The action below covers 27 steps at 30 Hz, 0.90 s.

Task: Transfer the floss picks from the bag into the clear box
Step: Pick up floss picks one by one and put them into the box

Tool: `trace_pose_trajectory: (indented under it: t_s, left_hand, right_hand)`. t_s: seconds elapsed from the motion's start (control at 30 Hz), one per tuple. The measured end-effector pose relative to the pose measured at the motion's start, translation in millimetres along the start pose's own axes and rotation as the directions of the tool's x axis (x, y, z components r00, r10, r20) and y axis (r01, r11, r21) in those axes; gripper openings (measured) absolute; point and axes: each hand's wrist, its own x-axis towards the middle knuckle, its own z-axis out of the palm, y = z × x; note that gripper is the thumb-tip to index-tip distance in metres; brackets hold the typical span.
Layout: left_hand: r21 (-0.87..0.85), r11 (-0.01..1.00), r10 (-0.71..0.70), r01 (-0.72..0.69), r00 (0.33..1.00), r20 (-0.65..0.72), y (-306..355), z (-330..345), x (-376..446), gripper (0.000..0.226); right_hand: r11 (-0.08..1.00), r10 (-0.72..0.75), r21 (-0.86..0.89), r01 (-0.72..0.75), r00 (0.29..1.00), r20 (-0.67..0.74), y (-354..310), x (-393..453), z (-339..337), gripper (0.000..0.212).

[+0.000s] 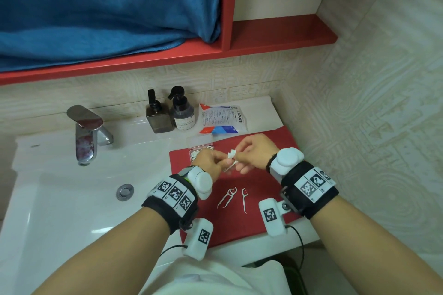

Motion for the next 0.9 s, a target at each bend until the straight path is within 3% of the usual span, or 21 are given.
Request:
trace_pose_trajectory:
  t_s: [0.1,0.27,0.47,0.7,0.9]
  left_hand:
    - [-0.037,0.999,-0.009,0.009,1.0,-0.015,5,-1,1,0.019]
    - [-0.145,0.989,-0.03,0.027,0.999,-0.018,8,-7,1,0.019]
    - [-0.235,0.972,-0.014,0.028,0.998,0.06,12,-6,-8,0.02]
    - [-0.461,0.878,-0.105,0.126,0.992,0.07,19,-11,-9,0.02]
    - [-0.42,0.892,-0.155,0.17,0.985,0.071,17,-11,-10,0.014]
  right_hand:
    - [0.981,0.038,0.189,-0.033,0.999,-0.02,-2,0,-3,0.004]
    - [0.914,0.0,0.405,-0.01,1.0,0.025,1,-2,-6,0.017]
    - [0.94,-0.073,0.331,0.08,0.997,-0.035,6,-3,1,0.008]
    - [0.912,-0.143,0.365,0.186,0.98,-0.141,3,0,12,0.005]
    - [0.964,-0.168,0.175,0.201,0.968,-0.186,7,4,16,0.006]
